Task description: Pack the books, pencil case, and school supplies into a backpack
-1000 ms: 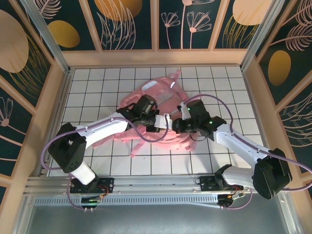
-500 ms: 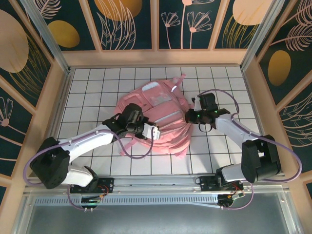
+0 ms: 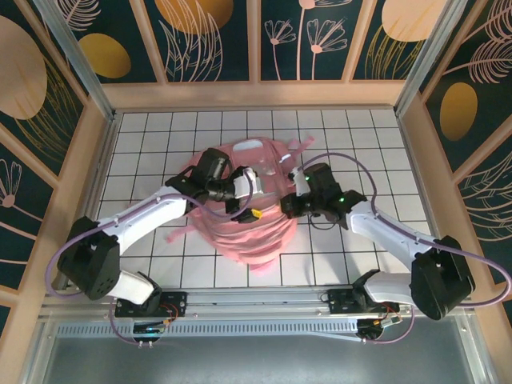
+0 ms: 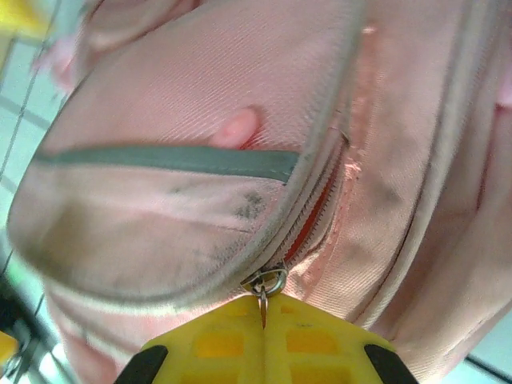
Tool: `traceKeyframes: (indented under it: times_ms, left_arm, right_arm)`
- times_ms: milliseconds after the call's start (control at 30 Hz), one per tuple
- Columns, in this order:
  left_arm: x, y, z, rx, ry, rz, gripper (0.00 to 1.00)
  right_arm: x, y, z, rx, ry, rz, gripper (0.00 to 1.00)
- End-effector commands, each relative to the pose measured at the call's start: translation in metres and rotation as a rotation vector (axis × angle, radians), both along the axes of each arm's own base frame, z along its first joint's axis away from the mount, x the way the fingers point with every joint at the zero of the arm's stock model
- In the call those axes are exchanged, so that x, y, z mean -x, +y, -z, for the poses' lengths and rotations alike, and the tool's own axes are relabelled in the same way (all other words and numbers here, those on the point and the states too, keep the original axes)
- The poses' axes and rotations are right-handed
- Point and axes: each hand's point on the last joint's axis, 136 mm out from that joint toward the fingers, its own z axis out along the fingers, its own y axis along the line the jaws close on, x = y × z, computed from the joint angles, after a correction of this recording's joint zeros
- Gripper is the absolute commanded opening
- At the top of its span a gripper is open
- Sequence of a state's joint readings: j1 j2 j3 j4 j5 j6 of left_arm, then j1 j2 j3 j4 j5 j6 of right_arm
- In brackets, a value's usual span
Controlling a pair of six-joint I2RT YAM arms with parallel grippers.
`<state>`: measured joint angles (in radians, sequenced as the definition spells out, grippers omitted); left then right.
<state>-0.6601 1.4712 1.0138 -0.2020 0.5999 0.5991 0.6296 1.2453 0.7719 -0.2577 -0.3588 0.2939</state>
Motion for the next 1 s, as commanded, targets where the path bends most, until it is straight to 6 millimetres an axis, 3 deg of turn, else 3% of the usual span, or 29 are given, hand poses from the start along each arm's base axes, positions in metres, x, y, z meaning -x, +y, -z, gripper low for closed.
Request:
traceKeyframes:
  times_ms: [0, 67, 133, 200, 267, 367, 500, 533, 600, 700, 867, 967]
  left_arm:
    - [0.042, -0.013, -0.006, 0.056, 0.216, 0.01, 0.99]
    - [0.035, -0.011, -0.01, 0.057, 0.217, -0.056, 0.99]
    - [0.028, -0.004, 0.005, -0.004, 0.229, -0.124, 0.99]
    - [0.027, 0.008, 0.027, -0.085, 0.21, -0.16, 0.92]
    - [0.018, 0.018, 0.04, -0.15, 0.177, -0.21, 0.76]
    - [0.014, 0.028, 0.061, -0.254, 0.173, -0.229, 0.62]
    - [0.005, 0.032, 0.073, -0.353, 0.149, -0.237, 0.41]
    - [0.005, 0.032, 0.077, -0.374, 0.138, -0.229, 0.34]
    - [0.01, 0.031, 0.08, -0.401, 0.115, -0.183, 0.03]
    - [0.016, 0.031, 0.074, -0.388, 0.059, -0.123, 0.0]
    - [0.033, 0.034, 0.046, -0.284, -0.127, 0.009, 0.0]
    - [0.045, 0.034, 0.04, -0.257, -0.166, 0.087, 0.0]
  right_arm:
    - [0.003, 0.008, -0.018, -0.064, -0.031, -0.006, 0.0]
    - [0.006, 0.011, -0.019, -0.082, -0.024, -0.022, 0.0]
    - [0.011, 0.017, -0.021, -0.113, -0.018, -0.055, 0.0]
    - [0.014, 0.02, -0.022, -0.132, -0.02, -0.077, 0.0]
    - [0.014, 0.021, -0.02, -0.132, -0.022, -0.083, 0.0]
    - [0.013, 0.022, -0.019, -0.127, -0.015, -0.091, 0.0]
    - [0.014, 0.026, -0.023, -0.129, -0.031, -0.116, 0.0]
    - [0.012, 0.026, -0.023, -0.119, -0.04, -0.117, 0.0]
    - [0.008, 0.023, -0.024, -0.089, -0.071, -0.12, 0.0]
    - [-0.007, 0.008, -0.015, 0.031, -0.164, -0.132, 0.0]
    - [-0.069, -0.045, 0.005, 0.138, -0.156, 0.042, 0.0]
    - [-0.096, -0.046, 0.007, 0.12, -0.207, 0.028, 0.01]
